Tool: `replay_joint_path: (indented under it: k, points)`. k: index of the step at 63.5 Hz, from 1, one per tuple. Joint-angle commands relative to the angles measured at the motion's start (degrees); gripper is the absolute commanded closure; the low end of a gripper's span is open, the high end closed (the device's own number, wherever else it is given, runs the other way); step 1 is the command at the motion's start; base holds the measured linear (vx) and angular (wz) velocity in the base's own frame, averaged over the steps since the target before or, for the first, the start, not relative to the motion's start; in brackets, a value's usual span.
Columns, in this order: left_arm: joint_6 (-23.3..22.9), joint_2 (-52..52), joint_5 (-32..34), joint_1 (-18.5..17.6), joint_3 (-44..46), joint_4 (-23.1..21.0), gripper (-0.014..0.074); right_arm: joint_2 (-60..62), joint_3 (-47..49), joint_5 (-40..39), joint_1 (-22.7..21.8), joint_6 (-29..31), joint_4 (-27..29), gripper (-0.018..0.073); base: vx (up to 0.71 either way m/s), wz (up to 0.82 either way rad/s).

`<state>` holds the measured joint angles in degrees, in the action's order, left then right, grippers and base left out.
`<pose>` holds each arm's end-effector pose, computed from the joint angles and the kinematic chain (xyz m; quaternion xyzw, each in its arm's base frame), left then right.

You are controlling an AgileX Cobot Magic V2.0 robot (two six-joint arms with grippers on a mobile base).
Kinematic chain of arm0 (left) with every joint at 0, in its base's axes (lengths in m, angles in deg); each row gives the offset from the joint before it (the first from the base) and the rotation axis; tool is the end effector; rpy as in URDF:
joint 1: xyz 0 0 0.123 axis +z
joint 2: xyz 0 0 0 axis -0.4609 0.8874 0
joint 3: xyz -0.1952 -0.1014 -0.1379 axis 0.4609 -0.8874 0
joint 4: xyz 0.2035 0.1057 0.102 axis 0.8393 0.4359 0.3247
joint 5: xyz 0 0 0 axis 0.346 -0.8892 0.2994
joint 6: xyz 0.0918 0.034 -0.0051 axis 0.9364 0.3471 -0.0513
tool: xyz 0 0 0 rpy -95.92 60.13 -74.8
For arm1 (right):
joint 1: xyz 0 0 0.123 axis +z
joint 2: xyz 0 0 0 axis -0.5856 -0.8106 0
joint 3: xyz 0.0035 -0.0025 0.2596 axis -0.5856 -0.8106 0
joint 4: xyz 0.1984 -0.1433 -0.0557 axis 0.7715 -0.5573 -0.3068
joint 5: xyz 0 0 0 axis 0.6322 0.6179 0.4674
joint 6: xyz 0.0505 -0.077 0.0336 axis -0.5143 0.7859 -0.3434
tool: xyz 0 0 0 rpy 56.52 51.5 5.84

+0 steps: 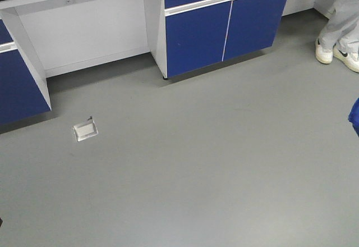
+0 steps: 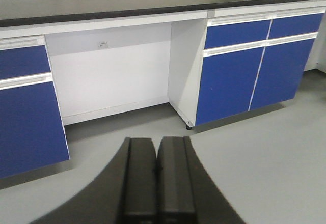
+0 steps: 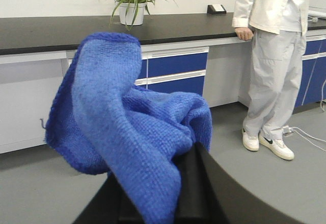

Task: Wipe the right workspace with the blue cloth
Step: 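Hold the blue cloth in the right gripper while driving to the other bench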

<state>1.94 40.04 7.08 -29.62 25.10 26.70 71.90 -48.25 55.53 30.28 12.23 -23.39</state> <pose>0.0867 0.0006 0.1784 -0.0141 0.7755 -0.0100 0.6311 0.0982 -0.0072 0.2437 0.0116 0.7461 -0.0391 0.6646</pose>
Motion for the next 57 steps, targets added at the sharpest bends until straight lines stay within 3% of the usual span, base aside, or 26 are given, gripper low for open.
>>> replay_joint_path:
  k: [1, 57]
  points:
    - [-0.49, -0.89, 4.52, -0.25, -1.74, 0.06, 0.0602, -0.75, 1.81, -5.36, -0.08, 0.24, -0.01, 0.0562, 0.36, 0.06]
    - [-0.49, -0.89, 4.52, -0.25, -1.74, 0.06, 0.0602, -0.75, 1.81, -5.37, -0.08, 0.24, -0.01, 0.0562, 0.4, 0.1]
